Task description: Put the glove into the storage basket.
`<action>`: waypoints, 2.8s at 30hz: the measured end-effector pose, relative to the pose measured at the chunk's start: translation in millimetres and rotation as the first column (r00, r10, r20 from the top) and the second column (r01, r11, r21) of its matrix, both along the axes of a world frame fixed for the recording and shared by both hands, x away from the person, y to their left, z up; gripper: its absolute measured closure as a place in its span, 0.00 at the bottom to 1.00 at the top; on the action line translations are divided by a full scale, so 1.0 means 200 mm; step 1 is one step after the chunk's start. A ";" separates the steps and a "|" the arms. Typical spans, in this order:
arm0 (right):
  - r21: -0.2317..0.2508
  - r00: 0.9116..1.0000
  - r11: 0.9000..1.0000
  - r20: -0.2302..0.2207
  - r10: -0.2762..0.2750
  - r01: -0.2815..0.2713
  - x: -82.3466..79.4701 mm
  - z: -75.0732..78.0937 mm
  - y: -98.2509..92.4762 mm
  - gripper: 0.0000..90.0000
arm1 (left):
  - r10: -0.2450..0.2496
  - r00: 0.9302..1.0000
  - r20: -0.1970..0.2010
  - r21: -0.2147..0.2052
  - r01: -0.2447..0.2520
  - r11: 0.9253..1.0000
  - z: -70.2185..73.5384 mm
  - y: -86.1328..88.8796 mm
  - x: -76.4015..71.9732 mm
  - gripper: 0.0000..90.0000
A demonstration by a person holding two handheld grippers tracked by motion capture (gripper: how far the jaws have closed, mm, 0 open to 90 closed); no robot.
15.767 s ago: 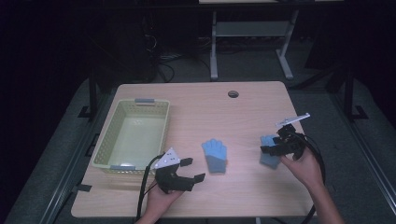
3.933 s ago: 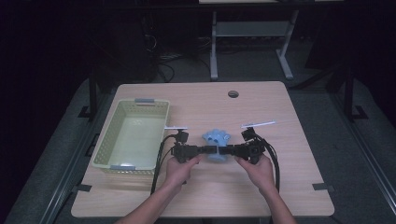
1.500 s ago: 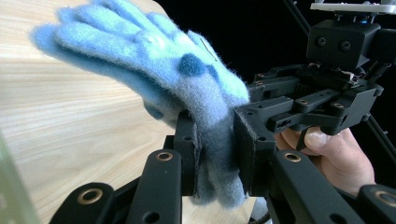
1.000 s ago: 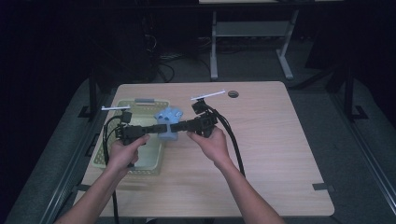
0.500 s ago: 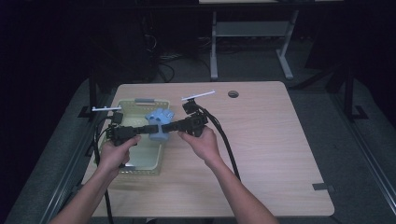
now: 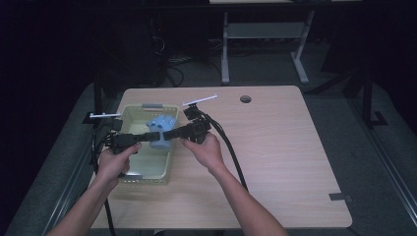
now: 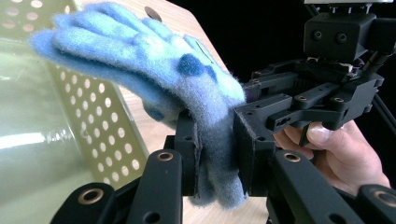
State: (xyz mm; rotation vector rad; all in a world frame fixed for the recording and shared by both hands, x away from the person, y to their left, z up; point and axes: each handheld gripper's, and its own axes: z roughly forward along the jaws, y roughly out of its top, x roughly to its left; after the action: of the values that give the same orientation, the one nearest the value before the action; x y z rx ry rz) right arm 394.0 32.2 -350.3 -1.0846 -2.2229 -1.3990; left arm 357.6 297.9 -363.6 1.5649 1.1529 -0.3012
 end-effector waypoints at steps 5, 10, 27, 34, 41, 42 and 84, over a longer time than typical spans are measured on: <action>-0.016 1.000 1.000 0.003 0.004 -0.004 0.01 0.00 0.04 0.79 | 0.007 1.000 -0.006 -0.001 -0.007 1.000 -0.01 0.03 0.01 0.80; -0.024 1.000 1.000 -0.004 0.007 -0.007 0.01 -0.01 0.06 0.79 | 0.005 1.000 -0.014 0.010 -0.005 1.000 -0.02 0.05 0.00 0.80; -0.014 0.998 1.000 -0.055 0.025 -0.026 0.05 -0.11 0.17 0.79 | 0.032 0.997 -0.077 0.033 -0.029 0.999 -0.08 0.14 0.02 0.81; -0.006 0.996 1.000 -0.080 0.029 -0.030 0.08 -0.14 0.20 0.78 | 0.037 0.994 -0.104 0.049 -0.032 0.998 -0.10 0.17 0.03 0.81; 0.000 0.995 1.000 -0.100 0.027 -0.027 0.10 -0.16 0.22 0.76 | 0.049 0.993 -0.109 0.065 -0.042 0.997 -0.10 0.19 0.04 0.81; -0.002 0.995 1.000 -0.100 0.022 -0.022 0.10 -0.16 0.22 0.76 | 0.053 0.993 -0.110 0.066 -0.045 0.997 -0.11 0.19 0.04 0.81; -0.004 0.995 1.000 -0.094 -0.013 0.013 0.08 -0.16 0.11 0.69 | 0.108 0.964 -0.241 0.484 0.023 0.875 -0.21 0.13 0.15 0.80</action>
State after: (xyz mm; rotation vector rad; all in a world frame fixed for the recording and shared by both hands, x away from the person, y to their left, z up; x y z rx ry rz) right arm 409.9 54.3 -381.5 -1.1438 -2.1566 -1.3209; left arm 387.7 324.0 -405.7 1.9748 1.5546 -0.2002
